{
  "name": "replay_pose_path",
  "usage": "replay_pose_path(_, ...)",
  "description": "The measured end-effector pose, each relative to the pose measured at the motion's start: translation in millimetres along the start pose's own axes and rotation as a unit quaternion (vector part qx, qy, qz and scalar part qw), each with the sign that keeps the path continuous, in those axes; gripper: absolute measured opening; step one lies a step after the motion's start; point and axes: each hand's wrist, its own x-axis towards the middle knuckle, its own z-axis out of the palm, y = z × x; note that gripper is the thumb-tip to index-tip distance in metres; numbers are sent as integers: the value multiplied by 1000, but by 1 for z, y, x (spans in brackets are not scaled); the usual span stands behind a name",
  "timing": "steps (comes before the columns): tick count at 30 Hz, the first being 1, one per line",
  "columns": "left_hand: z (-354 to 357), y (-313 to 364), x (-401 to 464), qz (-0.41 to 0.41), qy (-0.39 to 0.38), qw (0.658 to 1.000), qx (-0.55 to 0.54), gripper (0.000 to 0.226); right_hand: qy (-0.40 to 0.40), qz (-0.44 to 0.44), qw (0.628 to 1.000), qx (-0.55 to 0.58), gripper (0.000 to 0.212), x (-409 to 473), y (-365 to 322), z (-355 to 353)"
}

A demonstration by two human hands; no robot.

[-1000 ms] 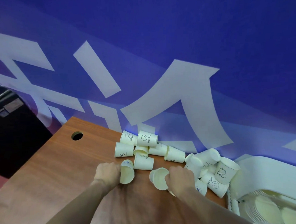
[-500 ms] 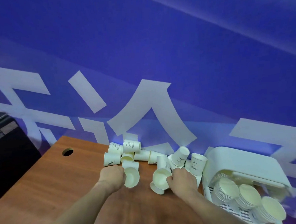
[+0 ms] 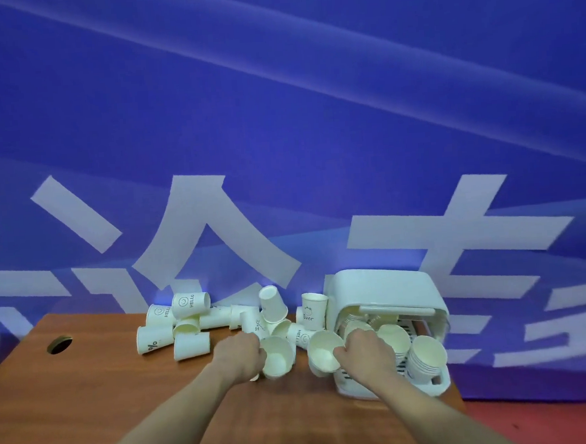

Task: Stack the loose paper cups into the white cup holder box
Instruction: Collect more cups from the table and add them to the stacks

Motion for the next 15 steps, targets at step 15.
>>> replay_pose_path(15, 3, 229, 17, 88, -47, 973, -207, 35, 56, 189, 978, 72, 24, -34, 211, -53)
